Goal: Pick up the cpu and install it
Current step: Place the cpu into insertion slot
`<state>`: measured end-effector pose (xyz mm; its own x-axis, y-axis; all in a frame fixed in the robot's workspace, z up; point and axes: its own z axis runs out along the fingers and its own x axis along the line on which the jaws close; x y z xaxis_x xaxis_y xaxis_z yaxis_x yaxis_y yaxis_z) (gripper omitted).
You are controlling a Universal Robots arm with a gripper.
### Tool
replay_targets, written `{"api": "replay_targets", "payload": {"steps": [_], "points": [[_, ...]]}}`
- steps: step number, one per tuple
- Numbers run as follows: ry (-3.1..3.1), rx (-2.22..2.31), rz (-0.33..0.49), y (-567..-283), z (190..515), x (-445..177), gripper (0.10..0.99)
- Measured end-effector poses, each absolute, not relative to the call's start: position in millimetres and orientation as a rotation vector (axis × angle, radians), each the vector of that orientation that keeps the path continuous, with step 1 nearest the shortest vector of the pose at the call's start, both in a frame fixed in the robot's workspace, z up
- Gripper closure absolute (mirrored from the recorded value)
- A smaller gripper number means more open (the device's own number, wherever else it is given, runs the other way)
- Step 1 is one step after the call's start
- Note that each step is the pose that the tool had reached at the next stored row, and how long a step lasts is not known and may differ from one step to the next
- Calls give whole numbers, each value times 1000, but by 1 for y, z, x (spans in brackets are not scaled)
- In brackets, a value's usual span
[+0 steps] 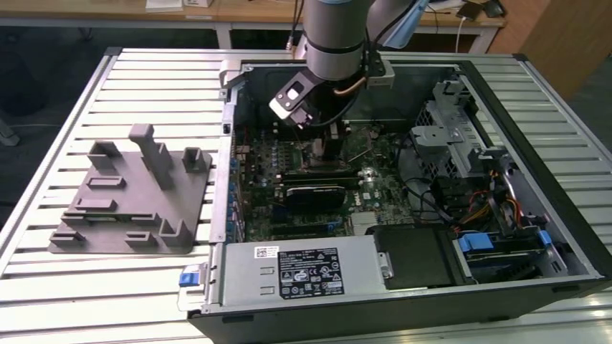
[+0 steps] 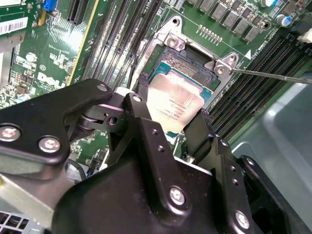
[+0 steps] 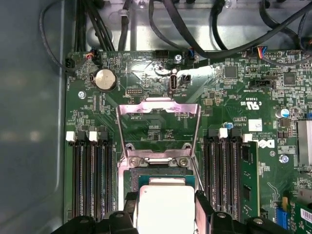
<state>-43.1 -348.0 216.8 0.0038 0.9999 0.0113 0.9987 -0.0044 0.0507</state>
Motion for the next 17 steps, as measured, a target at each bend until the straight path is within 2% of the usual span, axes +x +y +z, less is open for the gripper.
{"api": "replay_targets", "payload": {"steps": [17], "points": [[2219,2184,68,-348,204,-43,541]]}}
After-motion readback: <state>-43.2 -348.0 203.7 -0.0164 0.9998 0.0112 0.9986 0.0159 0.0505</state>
